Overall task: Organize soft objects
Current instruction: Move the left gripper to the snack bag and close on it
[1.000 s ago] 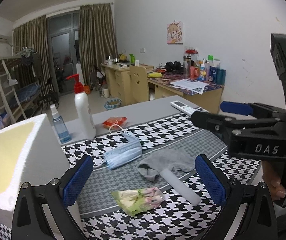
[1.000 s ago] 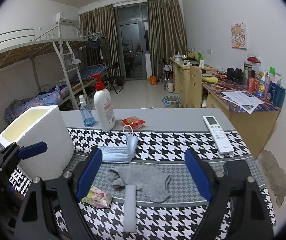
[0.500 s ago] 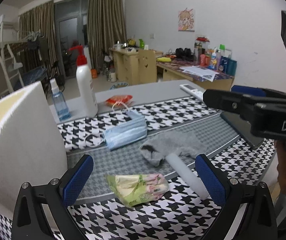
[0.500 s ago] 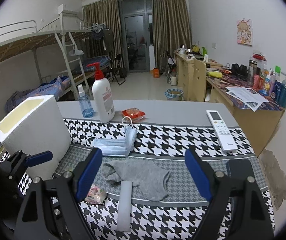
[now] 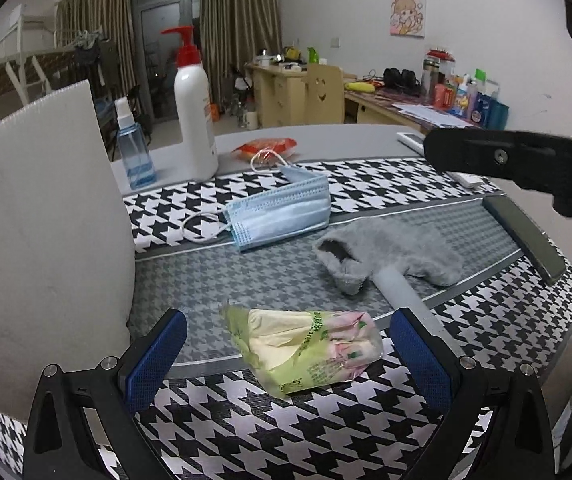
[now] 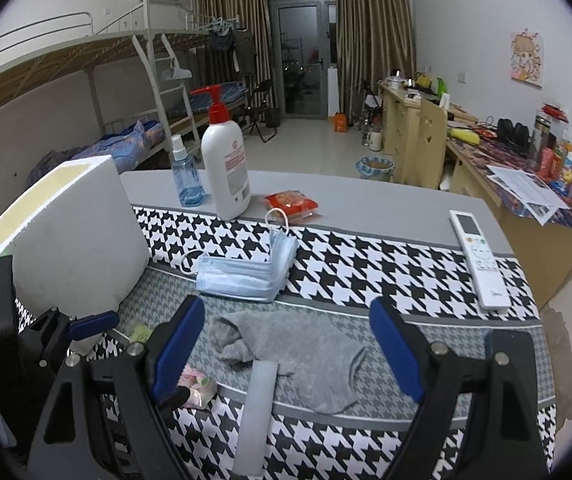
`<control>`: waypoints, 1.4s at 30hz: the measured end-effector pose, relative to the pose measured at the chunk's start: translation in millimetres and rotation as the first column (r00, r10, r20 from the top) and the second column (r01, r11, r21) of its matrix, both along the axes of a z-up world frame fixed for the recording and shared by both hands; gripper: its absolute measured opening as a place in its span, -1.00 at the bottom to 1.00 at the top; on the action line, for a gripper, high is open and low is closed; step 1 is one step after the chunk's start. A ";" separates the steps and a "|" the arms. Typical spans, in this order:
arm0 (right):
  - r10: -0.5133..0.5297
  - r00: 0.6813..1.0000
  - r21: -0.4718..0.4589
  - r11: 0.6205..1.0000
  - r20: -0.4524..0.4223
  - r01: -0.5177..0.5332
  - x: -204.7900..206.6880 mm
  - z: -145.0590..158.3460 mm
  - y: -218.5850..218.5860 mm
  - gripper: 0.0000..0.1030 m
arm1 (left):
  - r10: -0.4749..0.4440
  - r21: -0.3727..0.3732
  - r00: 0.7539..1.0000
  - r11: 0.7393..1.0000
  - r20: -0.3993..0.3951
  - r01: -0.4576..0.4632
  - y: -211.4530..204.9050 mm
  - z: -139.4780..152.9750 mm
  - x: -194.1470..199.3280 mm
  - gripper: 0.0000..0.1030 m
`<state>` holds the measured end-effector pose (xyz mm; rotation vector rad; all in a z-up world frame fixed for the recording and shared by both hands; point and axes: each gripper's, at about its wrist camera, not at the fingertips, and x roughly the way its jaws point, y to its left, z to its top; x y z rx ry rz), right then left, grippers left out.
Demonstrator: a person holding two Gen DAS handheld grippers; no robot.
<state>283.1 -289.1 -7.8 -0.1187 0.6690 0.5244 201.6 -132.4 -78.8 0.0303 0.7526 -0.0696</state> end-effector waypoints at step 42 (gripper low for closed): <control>0.153 0.971 -0.071 0.983 -0.183 -0.169 82.0 -50.3 72.4 0.69 | 0.003 -0.062 0.998 0.998 -0.071 -0.007 10.9 -11.4 17.9 -0.01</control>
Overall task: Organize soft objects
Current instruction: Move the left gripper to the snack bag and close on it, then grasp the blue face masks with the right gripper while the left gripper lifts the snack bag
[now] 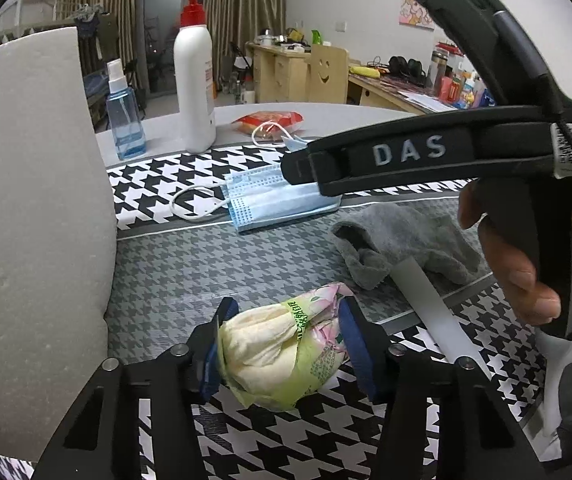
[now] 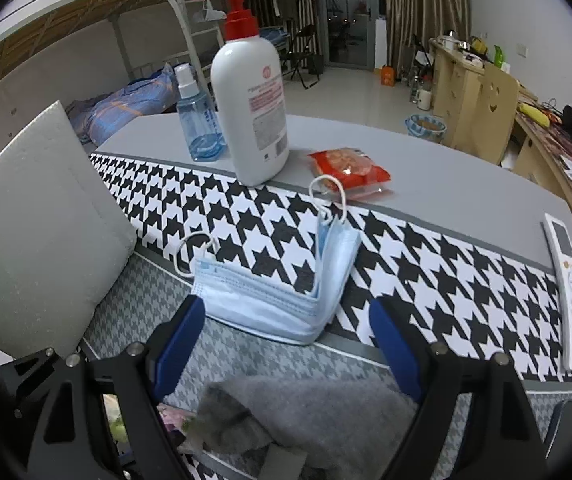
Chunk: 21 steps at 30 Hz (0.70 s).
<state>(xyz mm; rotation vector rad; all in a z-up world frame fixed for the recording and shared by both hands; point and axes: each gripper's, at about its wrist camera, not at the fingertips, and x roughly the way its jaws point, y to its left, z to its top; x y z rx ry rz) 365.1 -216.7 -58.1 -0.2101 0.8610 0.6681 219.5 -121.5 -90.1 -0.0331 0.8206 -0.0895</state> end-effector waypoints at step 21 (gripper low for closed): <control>-0.048 0.993 0.009 0.999 -0.105 0.049 13.9 -17.1 -2.7 -0.69 | 0.076 0.006 0.997 0.997 0.021 -0.076 13.8 6.2 -12.7 -0.05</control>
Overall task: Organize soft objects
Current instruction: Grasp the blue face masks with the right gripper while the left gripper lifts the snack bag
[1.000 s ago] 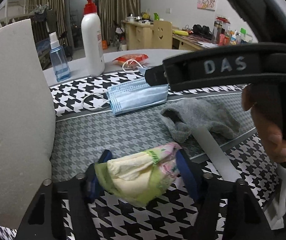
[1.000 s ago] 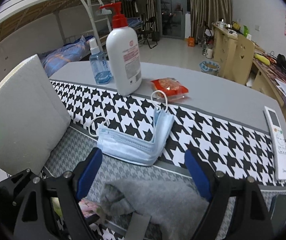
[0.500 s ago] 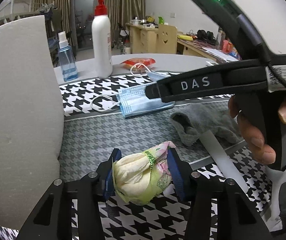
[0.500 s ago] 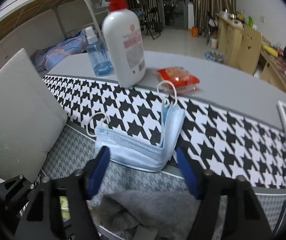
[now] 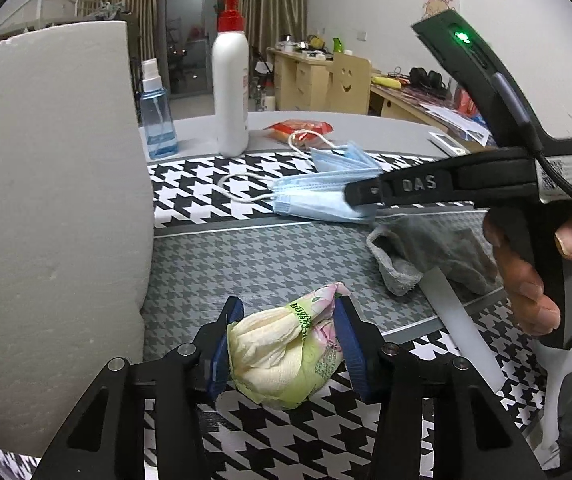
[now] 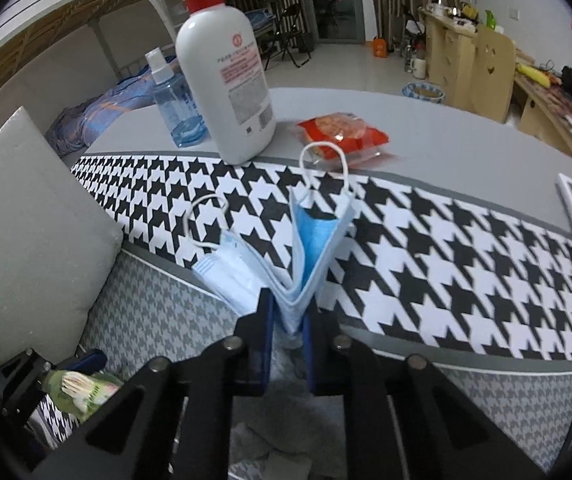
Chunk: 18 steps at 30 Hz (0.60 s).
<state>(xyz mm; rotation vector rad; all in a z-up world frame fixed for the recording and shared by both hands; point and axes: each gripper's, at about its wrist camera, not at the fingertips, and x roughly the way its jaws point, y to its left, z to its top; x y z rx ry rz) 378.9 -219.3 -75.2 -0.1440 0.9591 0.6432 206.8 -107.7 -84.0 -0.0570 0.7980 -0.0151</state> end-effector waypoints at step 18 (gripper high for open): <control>-0.052 0.986 0.020 0.999 0.156 0.050 -49.6 55.5 -21.0 -0.73 | -0.001 0.008 0.996 1.000 0.089 0.000 4.7 29.5 -29.7 -0.05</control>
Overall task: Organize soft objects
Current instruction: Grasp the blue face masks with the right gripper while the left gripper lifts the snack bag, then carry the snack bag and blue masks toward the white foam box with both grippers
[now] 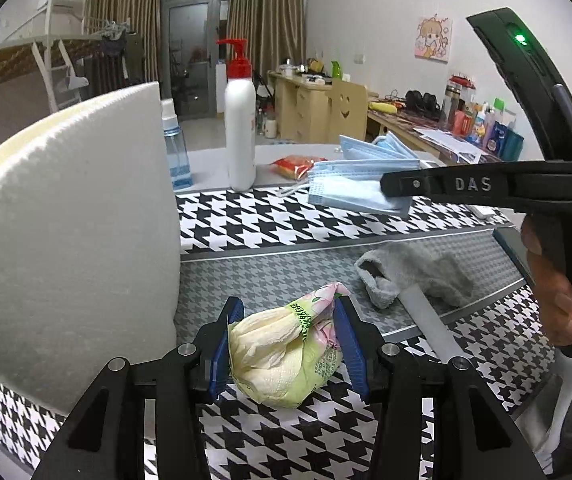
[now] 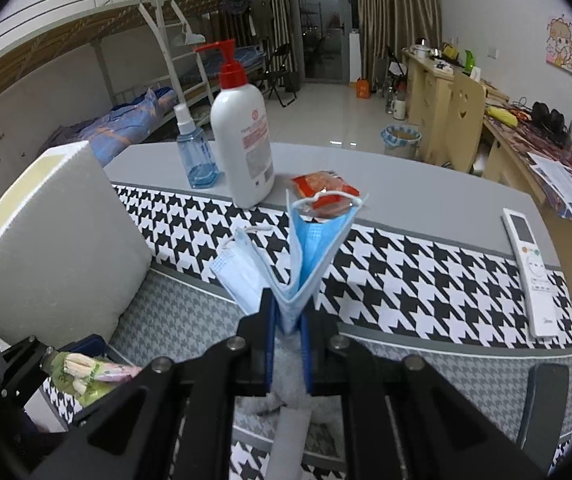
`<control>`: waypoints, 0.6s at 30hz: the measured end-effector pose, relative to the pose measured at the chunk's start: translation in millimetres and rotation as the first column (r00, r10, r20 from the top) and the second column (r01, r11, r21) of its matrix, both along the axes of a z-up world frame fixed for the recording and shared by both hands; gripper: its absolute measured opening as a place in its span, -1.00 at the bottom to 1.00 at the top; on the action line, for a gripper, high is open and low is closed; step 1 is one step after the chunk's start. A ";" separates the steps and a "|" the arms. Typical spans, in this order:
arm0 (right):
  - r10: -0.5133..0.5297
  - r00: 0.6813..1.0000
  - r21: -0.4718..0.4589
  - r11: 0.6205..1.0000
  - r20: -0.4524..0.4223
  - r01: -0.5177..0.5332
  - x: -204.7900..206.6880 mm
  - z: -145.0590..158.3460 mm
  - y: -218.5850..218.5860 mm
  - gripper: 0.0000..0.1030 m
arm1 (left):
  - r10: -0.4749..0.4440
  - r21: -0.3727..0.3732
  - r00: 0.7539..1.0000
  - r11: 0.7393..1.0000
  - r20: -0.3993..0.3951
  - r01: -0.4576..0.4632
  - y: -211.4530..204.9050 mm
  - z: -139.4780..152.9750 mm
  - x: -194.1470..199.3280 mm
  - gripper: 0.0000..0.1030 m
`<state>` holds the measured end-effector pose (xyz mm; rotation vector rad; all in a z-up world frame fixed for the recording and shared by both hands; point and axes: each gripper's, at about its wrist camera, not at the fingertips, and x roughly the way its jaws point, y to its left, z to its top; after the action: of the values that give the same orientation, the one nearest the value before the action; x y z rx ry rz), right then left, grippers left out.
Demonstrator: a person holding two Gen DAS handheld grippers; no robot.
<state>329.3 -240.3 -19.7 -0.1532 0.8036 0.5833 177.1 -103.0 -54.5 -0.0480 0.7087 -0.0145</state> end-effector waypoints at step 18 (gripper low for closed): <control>-0.086 0.990 0.013 0.996 0.116 0.085 -35.7 29.7 -27.5 -0.73 | -0.054 0.027 0.996 0.998 0.068 0.053 -16.7 21.8 -16.3 -0.05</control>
<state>293.6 -267.9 10.0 -0.1433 0.6917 0.4916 160.7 -119.7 -32.7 -0.0047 0.6413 -0.0583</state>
